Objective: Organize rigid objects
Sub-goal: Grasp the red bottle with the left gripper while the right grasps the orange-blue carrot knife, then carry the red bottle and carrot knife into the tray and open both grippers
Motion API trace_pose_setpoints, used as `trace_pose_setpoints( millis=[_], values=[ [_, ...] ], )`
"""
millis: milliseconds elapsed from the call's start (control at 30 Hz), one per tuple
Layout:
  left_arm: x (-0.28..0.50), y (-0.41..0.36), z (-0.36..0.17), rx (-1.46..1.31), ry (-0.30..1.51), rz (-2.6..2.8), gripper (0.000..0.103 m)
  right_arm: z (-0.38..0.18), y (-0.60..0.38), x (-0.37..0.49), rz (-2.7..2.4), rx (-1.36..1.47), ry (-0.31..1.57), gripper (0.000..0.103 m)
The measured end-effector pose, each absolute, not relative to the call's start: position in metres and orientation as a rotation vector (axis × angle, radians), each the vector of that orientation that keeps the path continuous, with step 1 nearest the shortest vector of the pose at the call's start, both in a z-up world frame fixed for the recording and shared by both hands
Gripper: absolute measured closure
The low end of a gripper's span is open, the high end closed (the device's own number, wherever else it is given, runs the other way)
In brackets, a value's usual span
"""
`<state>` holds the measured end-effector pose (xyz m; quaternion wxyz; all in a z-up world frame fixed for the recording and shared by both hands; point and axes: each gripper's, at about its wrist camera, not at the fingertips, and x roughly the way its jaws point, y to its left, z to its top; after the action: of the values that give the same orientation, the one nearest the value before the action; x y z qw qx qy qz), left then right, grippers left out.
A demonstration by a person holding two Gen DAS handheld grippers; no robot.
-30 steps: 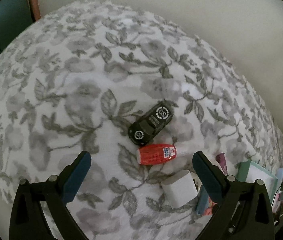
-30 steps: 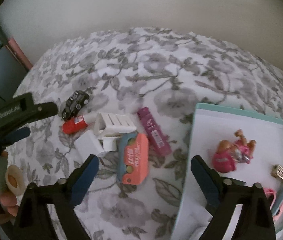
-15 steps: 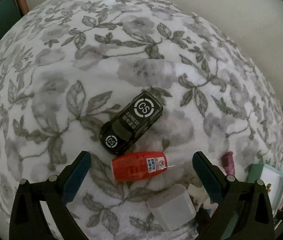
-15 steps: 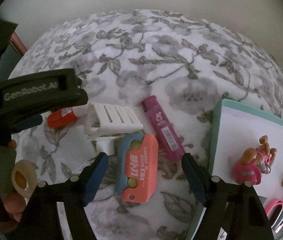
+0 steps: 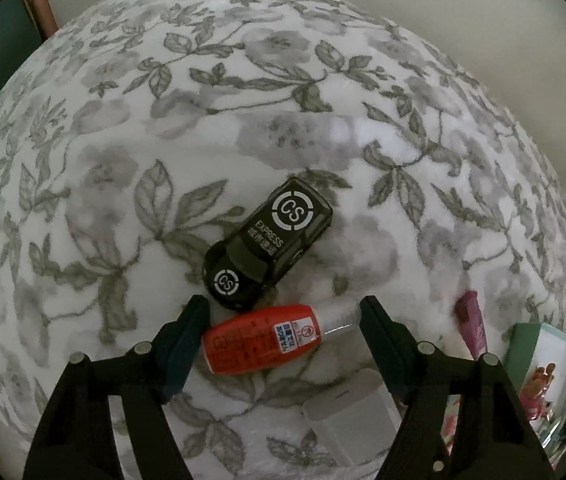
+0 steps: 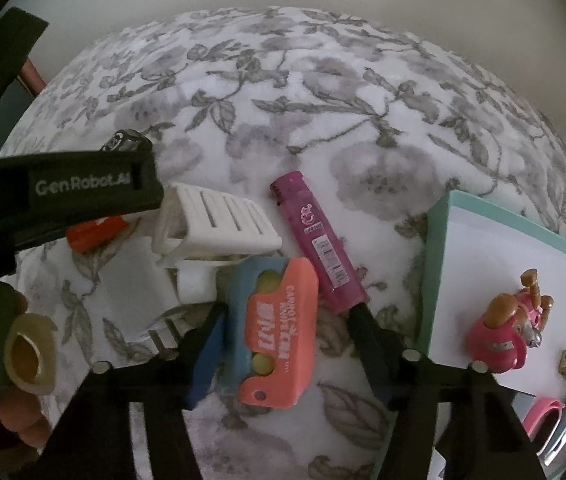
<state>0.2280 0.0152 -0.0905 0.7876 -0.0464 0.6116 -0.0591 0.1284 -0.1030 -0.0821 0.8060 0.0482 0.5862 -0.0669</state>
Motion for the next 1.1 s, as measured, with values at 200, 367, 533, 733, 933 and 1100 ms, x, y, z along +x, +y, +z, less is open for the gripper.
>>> trace_pose_setpoints(
  millis=[200, 367, 533, 733, 933, 1100],
  values=[
    [0.229, 0.020, -0.090, -0.125, 1.323, -0.138, 0.025, -0.081, -0.103, 0.127, -0.130, 0.092, 1.253, 0.058],
    [0.228, 0.025, -0.079, -0.153, 1.315, -0.159, 0.025, -0.079, -0.106, 0.126, -0.127, 0.101, 1.260, 0.058],
    [0.225, 0.027, -0.060, -0.162, 1.281, -0.177, 0.025, -0.068, -0.116, 0.123, -0.128, 0.135, 1.242, 0.058],
    [0.219, 0.030, -0.029, -0.181, 1.221, -0.195, 0.025, -0.052, -0.128, 0.116, -0.134, 0.165, 1.216, 0.058],
    [0.208, 0.026, 0.003, -0.190, 1.158, -0.220, 0.025, -0.029, -0.137, 0.106, -0.143, 0.202, 1.170, 0.058],
    [0.200, 0.017, 0.021, -0.178, 1.128, -0.238, 0.025, -0.009, -0.151, 0.095, -0.171, 0.226, 1.133, 0.058]
  ],
)
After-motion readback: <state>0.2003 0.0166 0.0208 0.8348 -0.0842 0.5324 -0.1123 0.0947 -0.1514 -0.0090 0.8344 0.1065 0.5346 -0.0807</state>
